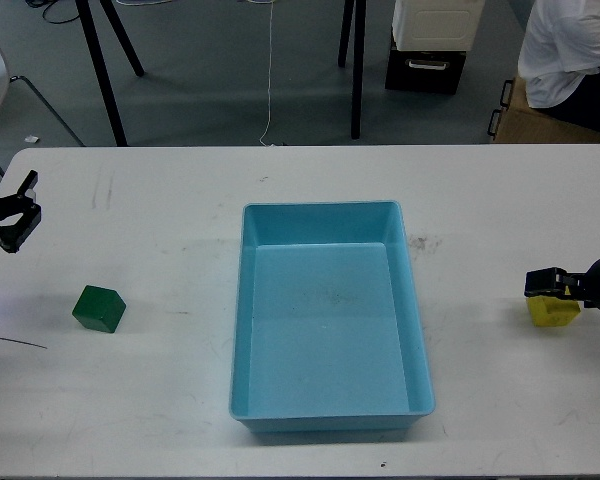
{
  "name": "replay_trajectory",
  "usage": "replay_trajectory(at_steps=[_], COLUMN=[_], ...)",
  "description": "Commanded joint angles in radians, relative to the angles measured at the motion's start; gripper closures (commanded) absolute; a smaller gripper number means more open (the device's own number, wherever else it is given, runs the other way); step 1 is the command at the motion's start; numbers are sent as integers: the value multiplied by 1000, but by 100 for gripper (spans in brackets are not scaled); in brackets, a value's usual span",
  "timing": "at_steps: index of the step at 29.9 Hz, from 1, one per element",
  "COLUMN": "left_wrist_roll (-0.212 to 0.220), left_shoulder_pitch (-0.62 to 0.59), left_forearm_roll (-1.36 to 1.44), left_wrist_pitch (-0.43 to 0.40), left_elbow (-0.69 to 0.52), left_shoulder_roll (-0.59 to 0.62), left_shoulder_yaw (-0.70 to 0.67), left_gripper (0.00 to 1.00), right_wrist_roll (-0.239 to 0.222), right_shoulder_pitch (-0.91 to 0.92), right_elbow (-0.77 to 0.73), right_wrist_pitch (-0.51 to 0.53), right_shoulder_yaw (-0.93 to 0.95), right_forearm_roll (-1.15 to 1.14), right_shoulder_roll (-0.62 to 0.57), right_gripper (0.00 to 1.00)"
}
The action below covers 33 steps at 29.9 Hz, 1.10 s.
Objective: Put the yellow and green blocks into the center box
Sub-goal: 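Lower the right gripper onto the yellow cube and close it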
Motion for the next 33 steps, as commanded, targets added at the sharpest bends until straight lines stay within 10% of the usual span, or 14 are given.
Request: replay_trajectory(at_steps=[1,20,33], left_wrist_roll=[0,-1,0], left_shoulder_pitch=[-1,-1,-1], left_forearm_roll=[0,0,0], left_wrist_pitch=[-1,0,0], left_elbow=[0,1,1], left_shoulder_roll=[0,0,0], left_shoulder_yaw=[-1,1,1], left_gripper=[0,0,0], right_wrist_roll=[0,-2,0], right_shoulder_pitch=[-8,-8,-6], right_elbow=[-9,-46,-40], right_wrist_pitch=[0,-2,9], right_shoulder_yaw=[-17,-27,-29], right_forearm_roll=[-1,1,-13], right_shoulder_roll=[1,43,41], right_gripper=[5,9,38])
